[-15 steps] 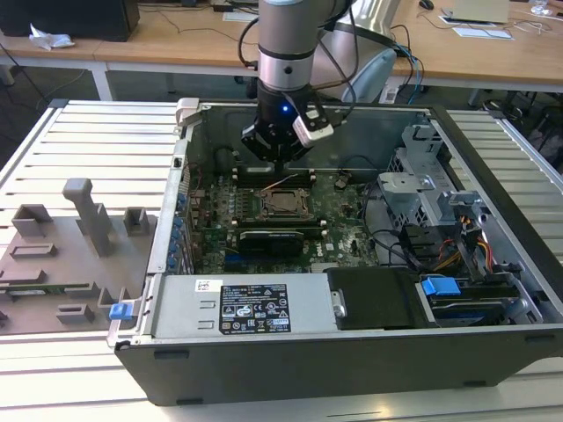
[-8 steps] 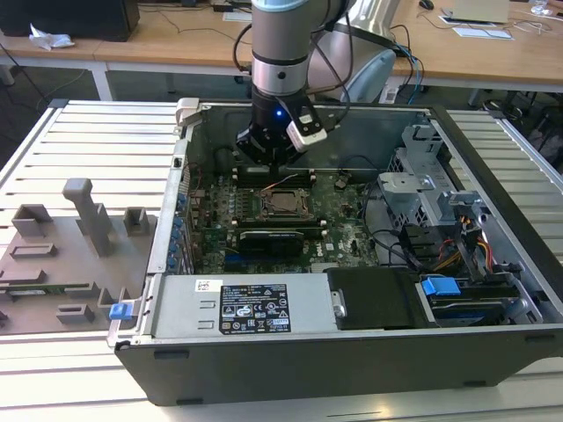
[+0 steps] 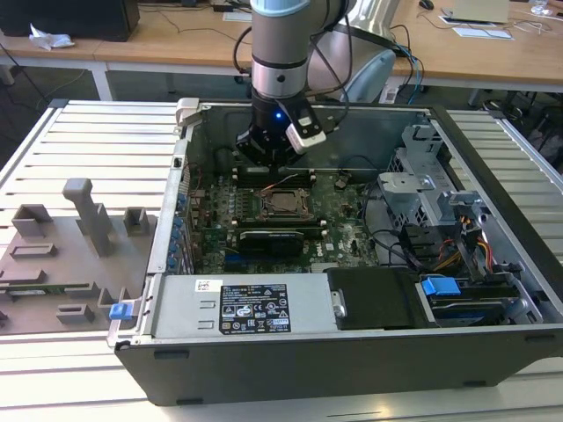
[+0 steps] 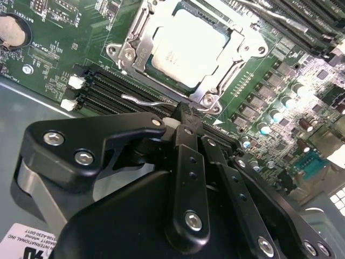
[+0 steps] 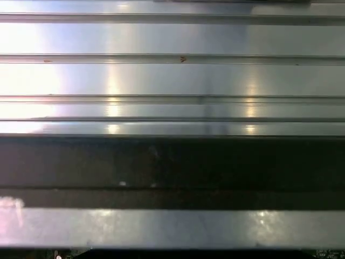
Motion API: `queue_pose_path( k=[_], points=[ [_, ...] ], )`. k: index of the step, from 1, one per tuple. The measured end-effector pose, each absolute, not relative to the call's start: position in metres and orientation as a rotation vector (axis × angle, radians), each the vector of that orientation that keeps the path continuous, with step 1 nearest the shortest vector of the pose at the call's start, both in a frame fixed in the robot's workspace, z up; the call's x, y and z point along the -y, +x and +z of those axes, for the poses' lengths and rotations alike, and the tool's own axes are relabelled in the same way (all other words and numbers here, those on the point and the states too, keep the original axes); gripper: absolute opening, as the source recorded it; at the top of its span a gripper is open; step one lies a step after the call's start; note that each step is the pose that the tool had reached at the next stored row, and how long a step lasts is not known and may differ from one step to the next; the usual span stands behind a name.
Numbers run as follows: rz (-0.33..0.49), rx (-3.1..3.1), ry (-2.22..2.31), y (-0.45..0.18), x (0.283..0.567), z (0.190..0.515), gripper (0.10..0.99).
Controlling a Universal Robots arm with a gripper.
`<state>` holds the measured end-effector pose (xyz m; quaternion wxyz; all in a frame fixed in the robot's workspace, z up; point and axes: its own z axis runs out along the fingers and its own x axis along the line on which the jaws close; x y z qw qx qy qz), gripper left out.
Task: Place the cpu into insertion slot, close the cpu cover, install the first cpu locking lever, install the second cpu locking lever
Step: 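Install the first cpu locking lever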
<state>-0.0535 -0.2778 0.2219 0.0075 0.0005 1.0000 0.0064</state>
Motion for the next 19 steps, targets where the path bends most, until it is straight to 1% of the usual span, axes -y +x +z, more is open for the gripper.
queue_pose_path(
  k=[19],
  points=[
    [0.020,-3.127,0.001,-0.037,0.274,0.212,0.106]
  ],
)
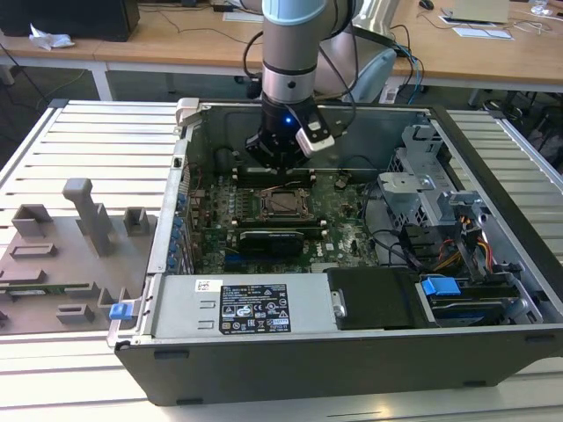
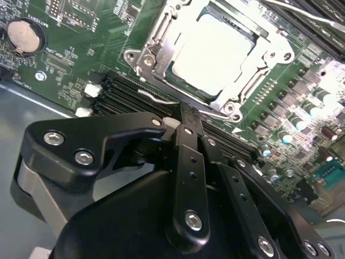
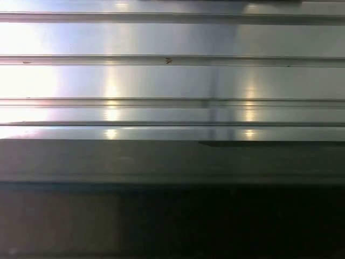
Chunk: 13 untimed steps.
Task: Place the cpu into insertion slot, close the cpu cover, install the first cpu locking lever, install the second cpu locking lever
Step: 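Install the first cpu locking lever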
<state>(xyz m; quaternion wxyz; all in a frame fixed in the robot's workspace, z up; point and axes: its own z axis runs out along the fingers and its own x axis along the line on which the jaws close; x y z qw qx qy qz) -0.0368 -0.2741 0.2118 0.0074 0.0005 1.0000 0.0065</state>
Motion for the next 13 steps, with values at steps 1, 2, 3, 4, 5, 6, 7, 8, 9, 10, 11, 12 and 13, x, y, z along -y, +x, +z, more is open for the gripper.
queue_pose_path(
  k=[1,2,3,4,5,6,7,8,9,10,11,12,13],
  points=[
    [0.020,-3.127,0.001,-0.035,0.274,0.211,0.106],
    [0.020,-3.127,0.002,-0.032,0.274,0.209,0.106],
    [0.020,-3.127,0.001,-0.031,0.274,0.209,0.106],
    [0.020,-3.127,0.001,-0.029,0.274,0.208,0.106],
    [0.020,-3.127,0.001,-0.028,0.274,0.207,0.106],
    [0.020,-3.127,0.002,-0.027,0.274,0.206,0.106],
    [0.020,-3.127,0.002,-0.025,0.274,0.206,0.106],
    [0.020,-3.127,0.002,-0.025,0.274,0.205,0.106],
    [0.020,-3.127,0.001,-0.024,0.275,0.205,0.106],
    [0.019,-3.128,0.001,-0.023,0.275,0.204,0.106],
    [0.020,-3.127,0.001,-0.023,0.276,0.203,0.106],
    [0.021,-3.127,0.001,-0.022,0.276,0.203,0.106],
    [0.021,-3.127,0.001,-0.022,0.276,0.202,0.106]
  ],
)
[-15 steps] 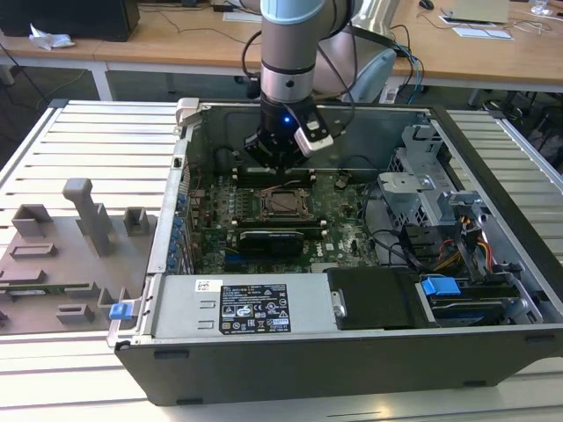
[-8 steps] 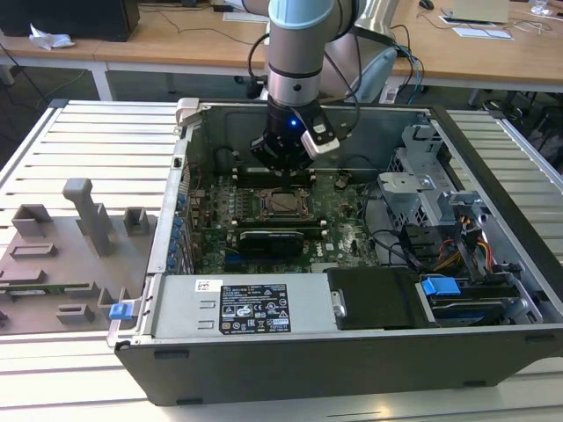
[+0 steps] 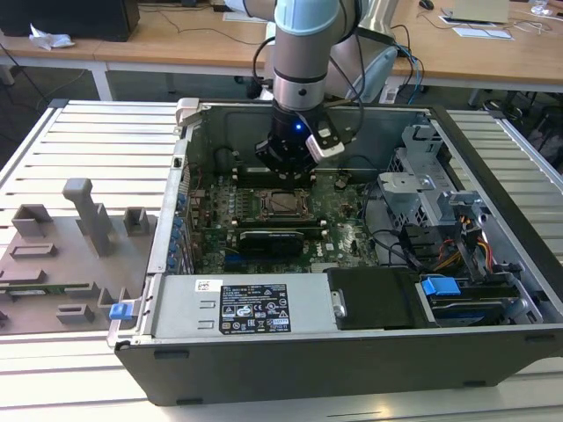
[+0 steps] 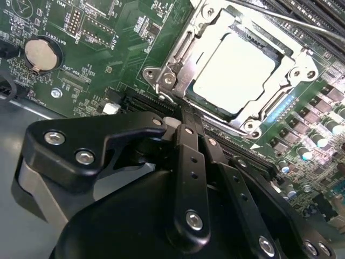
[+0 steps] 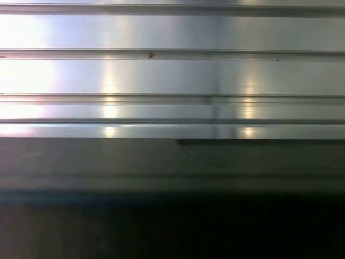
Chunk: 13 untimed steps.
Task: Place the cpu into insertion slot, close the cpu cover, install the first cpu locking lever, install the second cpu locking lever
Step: 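Install the first cpu locking lever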
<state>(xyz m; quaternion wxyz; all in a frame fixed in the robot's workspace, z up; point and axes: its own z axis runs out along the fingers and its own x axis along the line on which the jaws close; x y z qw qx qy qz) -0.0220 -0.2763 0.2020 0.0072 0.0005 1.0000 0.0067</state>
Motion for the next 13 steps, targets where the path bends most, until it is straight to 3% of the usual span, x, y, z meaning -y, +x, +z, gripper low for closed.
queue_pose_path(
  k=[13],
  points=[
    [0.023,-3.127,0.001,-0.021,0.288,0.209,0.106]
  ],
)
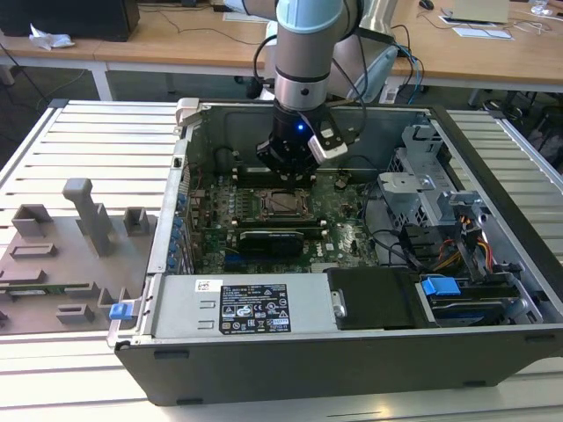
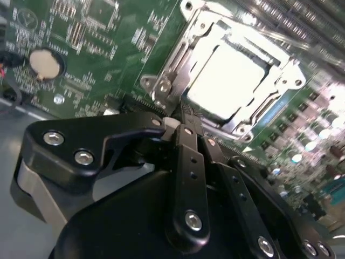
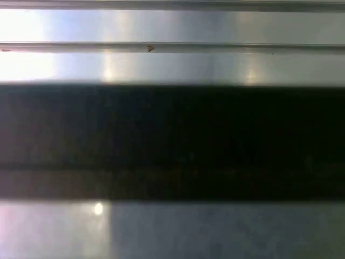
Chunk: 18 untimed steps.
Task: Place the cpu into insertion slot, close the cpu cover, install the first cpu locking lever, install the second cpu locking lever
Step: 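Install the first cpu locking lever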
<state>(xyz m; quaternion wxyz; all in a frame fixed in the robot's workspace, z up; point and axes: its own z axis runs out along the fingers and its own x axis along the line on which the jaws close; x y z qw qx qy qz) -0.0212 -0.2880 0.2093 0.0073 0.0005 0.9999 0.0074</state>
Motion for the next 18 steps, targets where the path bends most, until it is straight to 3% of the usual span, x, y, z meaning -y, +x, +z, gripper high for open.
queue_pose_path(
  k=[18],
  points=[
    [0.023,-3.127,0.002,-0.021,0.326,0.212,0.106]
  ],
)
